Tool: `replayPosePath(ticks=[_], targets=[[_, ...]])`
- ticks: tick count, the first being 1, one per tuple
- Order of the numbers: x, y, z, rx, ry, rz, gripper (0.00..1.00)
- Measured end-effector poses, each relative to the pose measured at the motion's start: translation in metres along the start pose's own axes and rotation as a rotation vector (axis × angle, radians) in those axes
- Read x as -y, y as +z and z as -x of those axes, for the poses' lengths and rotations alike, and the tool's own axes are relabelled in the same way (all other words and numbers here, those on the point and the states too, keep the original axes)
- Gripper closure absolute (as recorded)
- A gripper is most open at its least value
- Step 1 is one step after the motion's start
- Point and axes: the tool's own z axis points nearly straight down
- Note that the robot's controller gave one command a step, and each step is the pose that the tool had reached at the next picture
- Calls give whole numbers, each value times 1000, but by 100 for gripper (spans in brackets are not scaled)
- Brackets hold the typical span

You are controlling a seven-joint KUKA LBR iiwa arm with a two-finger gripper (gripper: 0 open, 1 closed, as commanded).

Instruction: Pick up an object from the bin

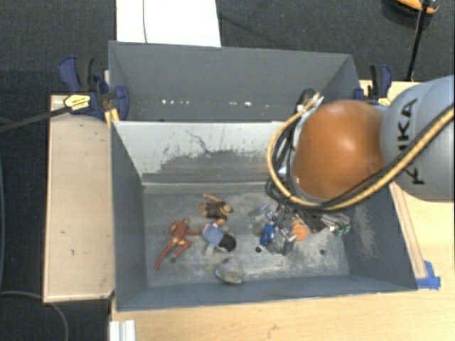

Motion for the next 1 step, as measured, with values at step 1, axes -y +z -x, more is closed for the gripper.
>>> replayPosePath(ticks=[1], targets=[[2,-38,3,9,2,-5,100]])
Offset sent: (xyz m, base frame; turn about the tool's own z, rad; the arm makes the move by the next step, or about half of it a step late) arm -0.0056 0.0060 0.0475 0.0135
